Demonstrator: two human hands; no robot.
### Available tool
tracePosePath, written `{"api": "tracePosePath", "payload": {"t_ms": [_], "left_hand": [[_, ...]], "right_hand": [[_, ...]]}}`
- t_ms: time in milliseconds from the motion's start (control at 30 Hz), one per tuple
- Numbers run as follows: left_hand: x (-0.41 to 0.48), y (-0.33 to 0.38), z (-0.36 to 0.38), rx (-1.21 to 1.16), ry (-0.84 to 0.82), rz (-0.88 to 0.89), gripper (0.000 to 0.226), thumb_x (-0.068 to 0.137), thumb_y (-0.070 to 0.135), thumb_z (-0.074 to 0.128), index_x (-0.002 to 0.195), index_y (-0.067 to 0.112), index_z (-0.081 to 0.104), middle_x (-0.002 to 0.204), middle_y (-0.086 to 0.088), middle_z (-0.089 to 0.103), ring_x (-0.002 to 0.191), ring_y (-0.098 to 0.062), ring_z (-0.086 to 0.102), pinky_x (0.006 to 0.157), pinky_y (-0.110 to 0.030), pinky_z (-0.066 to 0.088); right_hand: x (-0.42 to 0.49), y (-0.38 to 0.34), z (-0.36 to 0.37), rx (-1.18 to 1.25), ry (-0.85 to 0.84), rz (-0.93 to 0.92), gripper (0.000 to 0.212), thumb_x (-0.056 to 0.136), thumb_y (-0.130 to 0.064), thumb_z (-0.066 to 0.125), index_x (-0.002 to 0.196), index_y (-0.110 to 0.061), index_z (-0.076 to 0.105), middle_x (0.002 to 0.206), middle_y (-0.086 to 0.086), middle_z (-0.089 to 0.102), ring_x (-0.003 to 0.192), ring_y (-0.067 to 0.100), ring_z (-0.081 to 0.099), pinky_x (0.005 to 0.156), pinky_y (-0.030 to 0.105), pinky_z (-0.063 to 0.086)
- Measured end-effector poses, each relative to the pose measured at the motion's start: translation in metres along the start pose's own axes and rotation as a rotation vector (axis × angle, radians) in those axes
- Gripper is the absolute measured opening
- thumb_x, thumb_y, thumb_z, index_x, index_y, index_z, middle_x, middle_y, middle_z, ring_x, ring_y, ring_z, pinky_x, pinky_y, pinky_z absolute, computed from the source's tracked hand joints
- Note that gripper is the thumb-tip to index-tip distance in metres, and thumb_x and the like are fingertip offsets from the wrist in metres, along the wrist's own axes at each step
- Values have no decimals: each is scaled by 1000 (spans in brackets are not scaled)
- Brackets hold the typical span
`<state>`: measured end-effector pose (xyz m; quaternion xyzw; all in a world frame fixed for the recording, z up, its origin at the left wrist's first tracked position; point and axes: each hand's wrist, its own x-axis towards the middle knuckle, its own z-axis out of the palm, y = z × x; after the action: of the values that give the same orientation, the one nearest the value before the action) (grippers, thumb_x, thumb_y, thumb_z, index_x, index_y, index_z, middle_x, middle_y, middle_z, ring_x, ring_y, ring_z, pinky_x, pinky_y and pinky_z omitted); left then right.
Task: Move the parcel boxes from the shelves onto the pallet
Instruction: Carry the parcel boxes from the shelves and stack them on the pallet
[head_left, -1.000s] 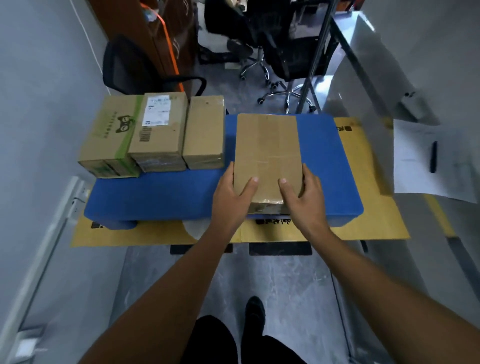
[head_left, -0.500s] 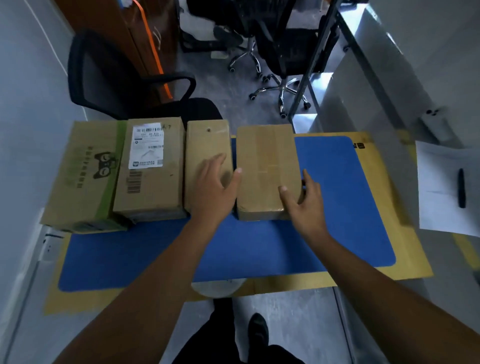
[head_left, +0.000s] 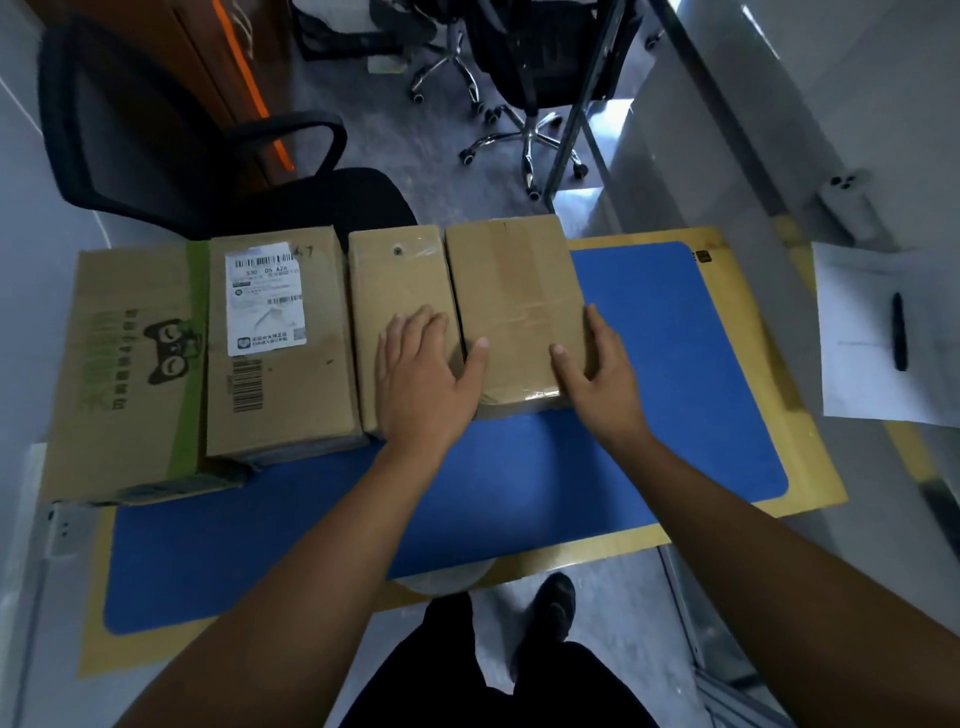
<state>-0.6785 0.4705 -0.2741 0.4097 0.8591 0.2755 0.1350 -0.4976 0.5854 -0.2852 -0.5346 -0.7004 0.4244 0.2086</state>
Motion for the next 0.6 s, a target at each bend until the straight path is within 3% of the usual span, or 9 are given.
{"api": "tracePosePath", "payload": {"t_ms": [233, 333, 500, 600], "left_hand": [[-3, 15, -2, -55, 20, -61, 68, 103, 58, 45, 155, 15, 45, 168, -1, 33, 160, -22, 12, 131, -43, 1], [-16, 46, 6, -93, 28, 20, 64, 102, 53, 53, 151, 11, 50, 164, -3, 39, 159, -24, 14, 130, -40, -1], [-56, 118, 36, -199, -108, 231, 60, 100, 41, 64, 148, 8, 53, 159, -9, 46, 157, -30, 24, 129, -42, 6], [-99, 166, 64, -254, -256, 340, 61, 101, 43, 62, 150, 10, 50, 161, -8, 44, 157, -28, 22, 129, -47, 13]], "right_hand": [[-19, -1, -22, 120, -21, -33, 79, 99, -59, 57, 166, -35, 24, 162, -8, 39, 146, 13, 43, 121, 41, 39], [-39, 11, -44, 107, 28, -60, 80, 98, -61, 57, 166, -33, 25, 165, -8, 38, 149, 11, 41, 123, 43, 37], [-93, 57, -107, 79, 179, 30, 76, 102, -59, 57, 165, -26, 30, 165, -8, 35, 151, 14, 38, 124, 43, 33], [-149, 96, -158, 81, 320, 126, 71, 104, -53, 57, 164, -23, 34, 162, -5, 39, 148, 16, 41, 119, 31, 35]]}}
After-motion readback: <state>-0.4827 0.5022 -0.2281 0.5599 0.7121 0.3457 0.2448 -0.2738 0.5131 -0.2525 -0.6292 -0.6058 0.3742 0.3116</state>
